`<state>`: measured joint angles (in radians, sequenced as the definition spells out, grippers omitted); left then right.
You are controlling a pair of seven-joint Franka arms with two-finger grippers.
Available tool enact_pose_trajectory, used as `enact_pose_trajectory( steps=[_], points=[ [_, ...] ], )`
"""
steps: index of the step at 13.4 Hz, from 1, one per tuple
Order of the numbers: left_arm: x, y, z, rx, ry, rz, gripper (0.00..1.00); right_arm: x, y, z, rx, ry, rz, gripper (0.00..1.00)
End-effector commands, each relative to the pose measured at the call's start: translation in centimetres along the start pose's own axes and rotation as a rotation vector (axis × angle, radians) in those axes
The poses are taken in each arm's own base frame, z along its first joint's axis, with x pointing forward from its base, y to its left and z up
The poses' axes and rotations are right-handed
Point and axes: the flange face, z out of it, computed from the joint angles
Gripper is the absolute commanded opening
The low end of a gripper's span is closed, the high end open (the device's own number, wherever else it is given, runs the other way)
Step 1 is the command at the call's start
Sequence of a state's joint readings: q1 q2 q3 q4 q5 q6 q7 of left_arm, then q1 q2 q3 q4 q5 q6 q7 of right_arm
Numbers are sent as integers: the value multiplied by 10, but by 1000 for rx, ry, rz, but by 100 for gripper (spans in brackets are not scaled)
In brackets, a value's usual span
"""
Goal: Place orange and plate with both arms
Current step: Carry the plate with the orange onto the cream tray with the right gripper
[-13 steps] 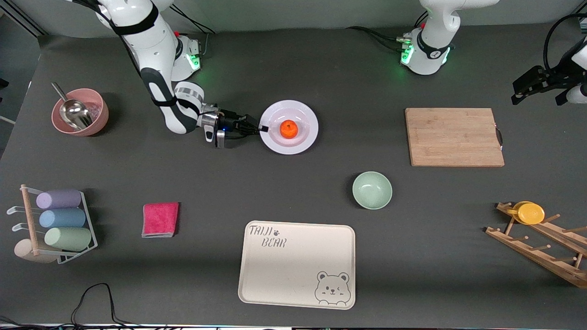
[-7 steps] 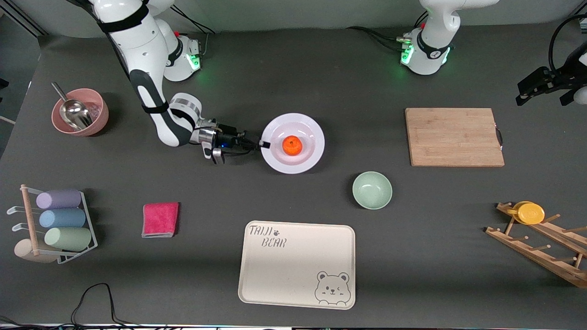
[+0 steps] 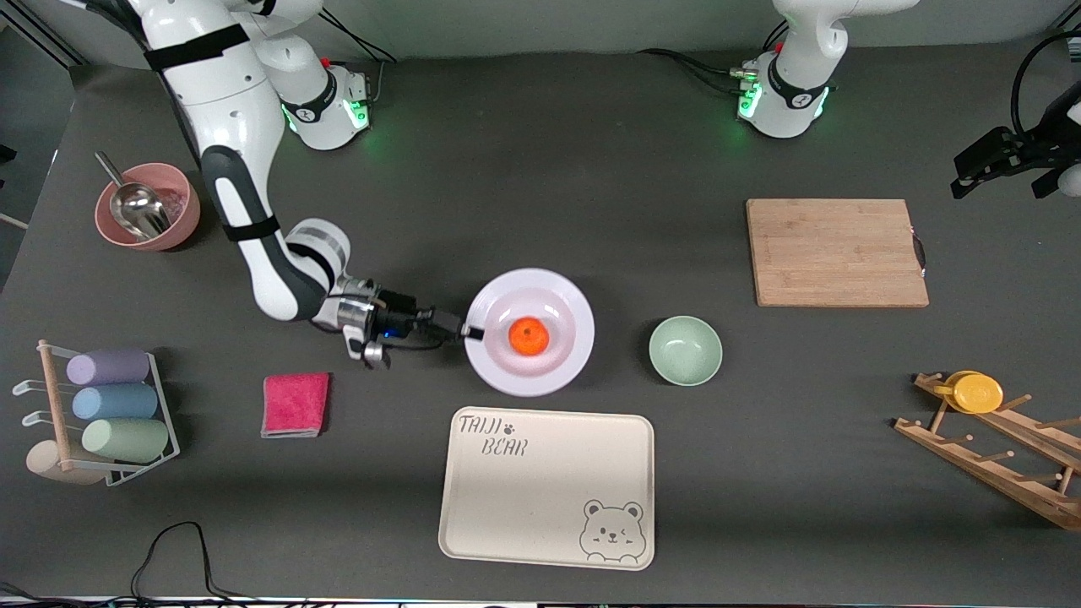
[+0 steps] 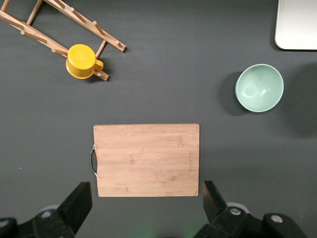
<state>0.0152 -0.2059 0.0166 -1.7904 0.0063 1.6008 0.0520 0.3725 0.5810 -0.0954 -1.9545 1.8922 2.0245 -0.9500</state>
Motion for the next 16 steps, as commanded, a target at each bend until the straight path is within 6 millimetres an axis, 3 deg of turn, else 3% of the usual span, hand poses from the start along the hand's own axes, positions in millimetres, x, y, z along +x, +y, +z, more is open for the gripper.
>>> enact_pose_trajectory(
  steps=[1, 3, 6, 8, 11, 13, 16],
  points=[
    [6, -6, -2, -10, 4, -4, 100, 75, -11, 11, -21, -7, -10, 0],
    [9, -7, 4, -10, -6, -5, 100, 111, -14, 18, -18, 13, -7, 0],
    [11, -6, 9, -10, -17, -4, 100, 161, 5, 41, -32, 48, 28, 0],
    [11, -6, 9, -9, -22, -4, 100, 181, 7, 50, -39, 74, 75, 0],
    [11, -6, 8, -9, -17, -4, 100, 191, 26, 60, -45, 102, 52, 0],
    [11, -6, 8, -10, -17, -4, 100, 192, 45, 67, -58, 119, 42, 0],
    [11, -6, 8, -10, -17, -4, 100, 186, 54, 77, -76, 138, 33, 0]
  ],
)
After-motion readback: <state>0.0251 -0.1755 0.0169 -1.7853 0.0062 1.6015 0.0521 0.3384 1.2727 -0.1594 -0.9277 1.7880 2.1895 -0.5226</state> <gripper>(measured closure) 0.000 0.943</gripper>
